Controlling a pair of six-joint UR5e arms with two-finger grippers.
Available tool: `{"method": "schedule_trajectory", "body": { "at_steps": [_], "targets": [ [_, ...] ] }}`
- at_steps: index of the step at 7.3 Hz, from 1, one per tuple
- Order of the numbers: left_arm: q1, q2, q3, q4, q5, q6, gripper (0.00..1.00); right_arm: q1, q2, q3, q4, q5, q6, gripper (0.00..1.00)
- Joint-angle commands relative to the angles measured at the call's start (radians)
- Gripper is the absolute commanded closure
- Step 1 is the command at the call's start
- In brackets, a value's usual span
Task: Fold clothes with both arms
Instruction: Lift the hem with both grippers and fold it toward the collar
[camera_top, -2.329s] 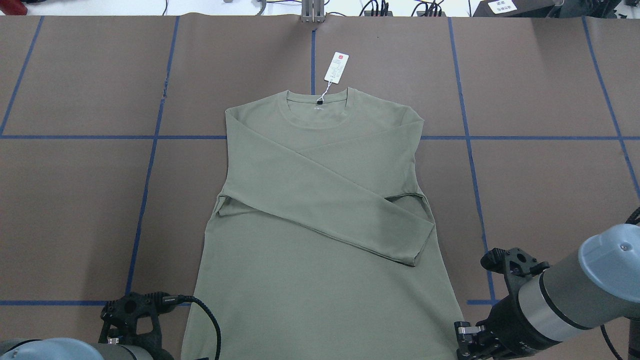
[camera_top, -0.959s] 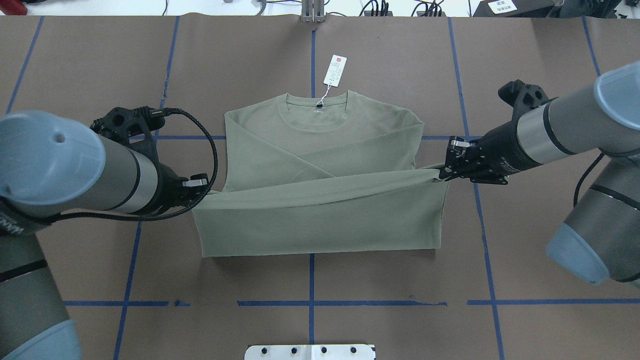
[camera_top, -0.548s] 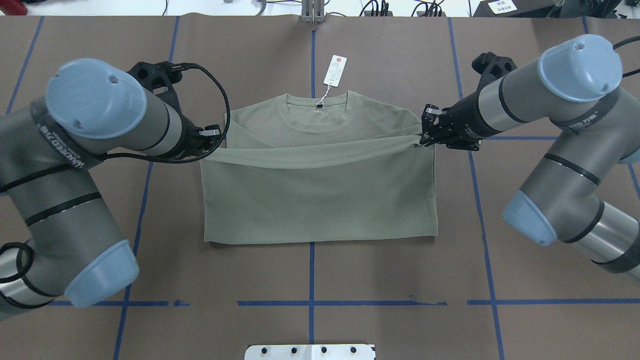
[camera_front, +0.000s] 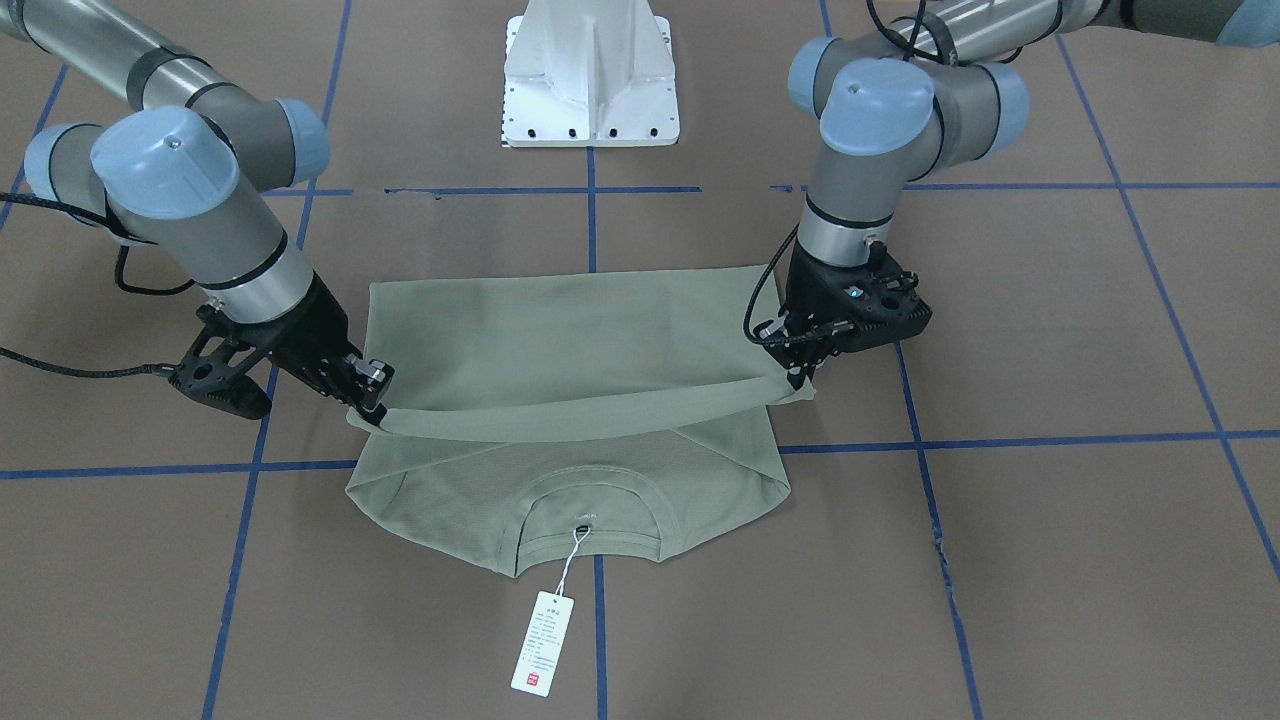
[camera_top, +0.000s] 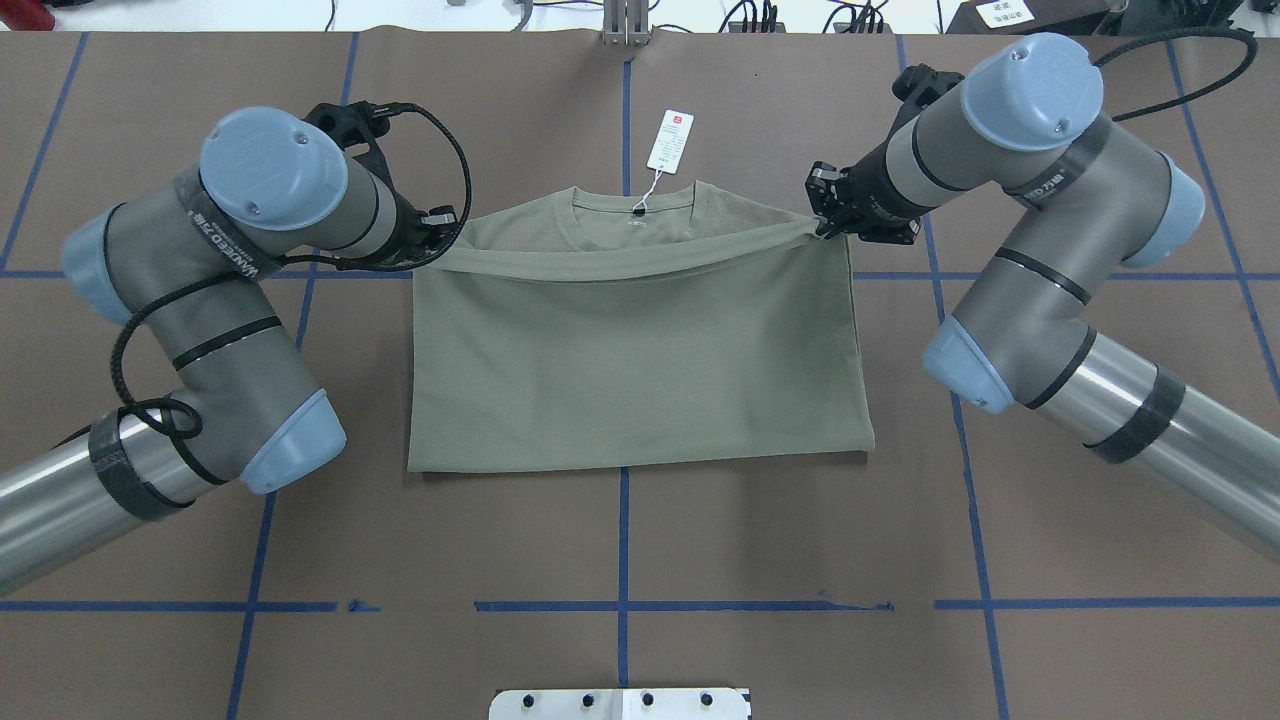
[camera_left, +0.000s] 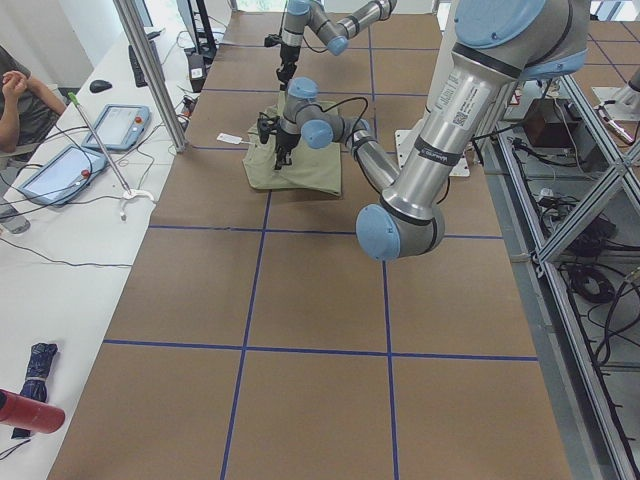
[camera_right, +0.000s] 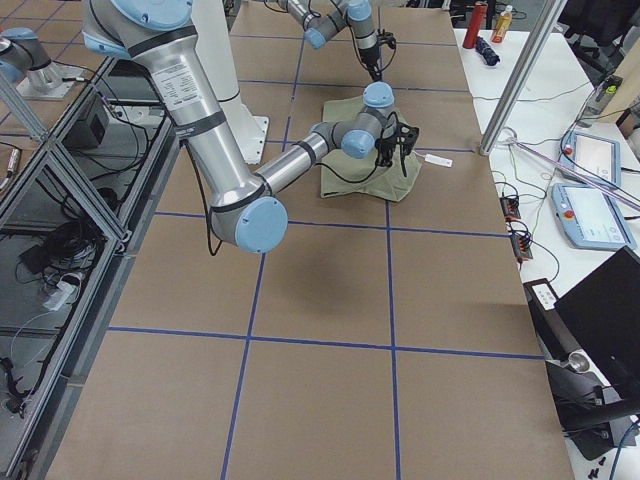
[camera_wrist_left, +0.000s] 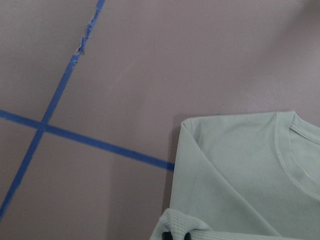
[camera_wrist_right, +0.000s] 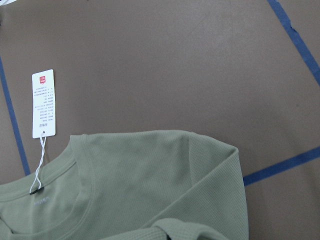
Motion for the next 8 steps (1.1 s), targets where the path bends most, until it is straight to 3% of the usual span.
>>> {"method": "schedule_trajectory", "body": {
  "at_steps": [1, 4, 8],
  "targets": [
    [-0.021, -0.037, 0.117, -0.085, 0.013, -0.001, 1.00, 0.007, 0.069, -0.103, 0.002, -0.024, -0.003, 1.00],
    [-0.034, -0.073, 0.241, -0.177, 0.035, -0.001, 1.00, 0.010, 0.075, -0.186, 0.092, -0.036, -0.003, 1.00],
    [-0.034, -0.092, 0.251, -0.191, 0.035, -0.001, 1.00, 0.015, 0.079, -0.206, 0.114, -0.036, -0.001, 1.00]
  ]
}}
